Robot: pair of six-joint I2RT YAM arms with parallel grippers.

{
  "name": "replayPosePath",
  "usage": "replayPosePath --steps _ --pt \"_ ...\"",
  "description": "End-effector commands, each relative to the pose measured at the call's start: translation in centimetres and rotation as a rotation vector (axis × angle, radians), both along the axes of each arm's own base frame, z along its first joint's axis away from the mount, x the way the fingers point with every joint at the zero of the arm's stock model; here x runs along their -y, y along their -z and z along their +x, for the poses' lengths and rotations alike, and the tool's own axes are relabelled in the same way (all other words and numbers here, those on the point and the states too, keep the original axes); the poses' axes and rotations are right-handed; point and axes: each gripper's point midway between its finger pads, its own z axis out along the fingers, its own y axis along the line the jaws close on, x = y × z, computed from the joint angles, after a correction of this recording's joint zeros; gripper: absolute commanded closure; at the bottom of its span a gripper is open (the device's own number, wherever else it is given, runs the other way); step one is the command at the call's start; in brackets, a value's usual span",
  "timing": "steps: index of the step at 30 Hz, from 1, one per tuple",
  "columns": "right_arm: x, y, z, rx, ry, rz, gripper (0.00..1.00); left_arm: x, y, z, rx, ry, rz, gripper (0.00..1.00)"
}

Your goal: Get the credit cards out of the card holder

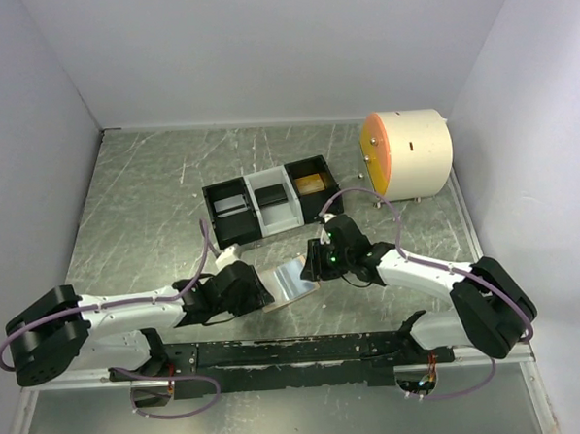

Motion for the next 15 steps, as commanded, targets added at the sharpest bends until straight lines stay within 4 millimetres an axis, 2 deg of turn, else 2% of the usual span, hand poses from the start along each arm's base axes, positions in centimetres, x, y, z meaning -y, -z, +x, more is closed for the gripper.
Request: replayPosePath --steps 1,6,12,15 --pt "-0.2 -0.3 0.2 0.008 -0.015 -0.006 0.64 0.9 0.2 0.5 0.022 -0.019 -0.04 0.44" --pt "-0.1 -0.2 0.1 0.003 -0.015 -0.006 0.64 0.9 1.0 0.2 0.007 -0.038 -0.013 0.55" --pt "0.1 0.2 0.0 -0.003 -0.024 -0.029 0.65 -0.1 0.9 0.4 0.018 -0.064 0.047 0.71" --pt "-0.1 0.3 0.0 -0.009 -0.027 -0.025 0.65 -0.6 1.0 0.3 0.019 -0.057 0.077 0.74"
